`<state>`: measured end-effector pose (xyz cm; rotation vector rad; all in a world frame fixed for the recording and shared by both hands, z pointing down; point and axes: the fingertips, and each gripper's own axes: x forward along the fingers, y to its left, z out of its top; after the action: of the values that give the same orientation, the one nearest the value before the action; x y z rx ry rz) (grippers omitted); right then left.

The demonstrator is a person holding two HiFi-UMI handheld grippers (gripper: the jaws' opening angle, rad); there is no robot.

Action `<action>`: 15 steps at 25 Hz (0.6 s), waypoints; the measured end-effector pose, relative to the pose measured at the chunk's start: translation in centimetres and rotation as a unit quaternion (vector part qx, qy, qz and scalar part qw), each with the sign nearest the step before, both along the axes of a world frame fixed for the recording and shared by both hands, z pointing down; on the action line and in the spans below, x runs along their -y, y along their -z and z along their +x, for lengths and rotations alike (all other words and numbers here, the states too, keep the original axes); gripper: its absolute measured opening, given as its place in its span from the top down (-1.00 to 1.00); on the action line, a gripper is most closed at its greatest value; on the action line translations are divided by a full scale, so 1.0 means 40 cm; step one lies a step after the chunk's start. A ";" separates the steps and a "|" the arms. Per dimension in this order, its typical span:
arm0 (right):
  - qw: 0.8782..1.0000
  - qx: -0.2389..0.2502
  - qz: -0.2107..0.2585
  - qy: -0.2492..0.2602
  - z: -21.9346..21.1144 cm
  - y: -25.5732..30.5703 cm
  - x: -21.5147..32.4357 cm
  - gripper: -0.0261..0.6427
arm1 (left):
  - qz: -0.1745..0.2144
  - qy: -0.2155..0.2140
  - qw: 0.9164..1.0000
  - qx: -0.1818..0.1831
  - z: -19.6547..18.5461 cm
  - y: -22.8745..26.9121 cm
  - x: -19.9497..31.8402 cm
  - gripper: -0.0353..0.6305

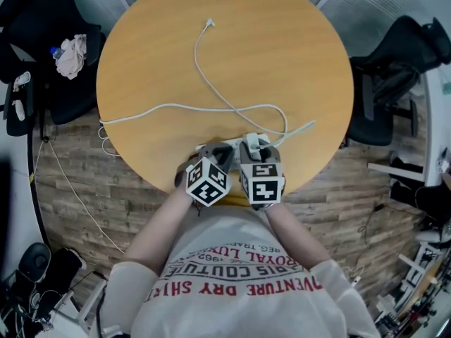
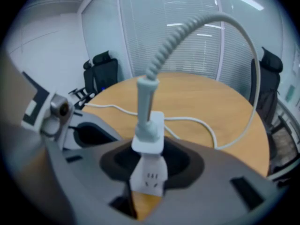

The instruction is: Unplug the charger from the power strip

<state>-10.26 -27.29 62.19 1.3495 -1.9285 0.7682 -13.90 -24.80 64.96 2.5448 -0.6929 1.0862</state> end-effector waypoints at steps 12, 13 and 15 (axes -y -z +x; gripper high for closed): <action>0.999 0.019 0.039 0.026 0.019 0.101 0.020 0.45 | 0.012 0.014 1.000 0.003 -0.008 -0.004 0.000 0.79; 0.998 0.023 0.046 0.030 0.018 0.117 0.023 0.45 | 0.014 0.027 1.000 -0.001 -0.013 -0.002 0.005 0.79; 0.997 0.027 0.062 0.036 0.019 0.149 0.029 0.45 | 0.004 0.058 0.998 -0.021 -0.021 0.005 0.015 0.80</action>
<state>-9.52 -28.46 56.22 1.3361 -2.0860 0.6668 -14.75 -25.40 64.75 2.4914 -0.8238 0.9912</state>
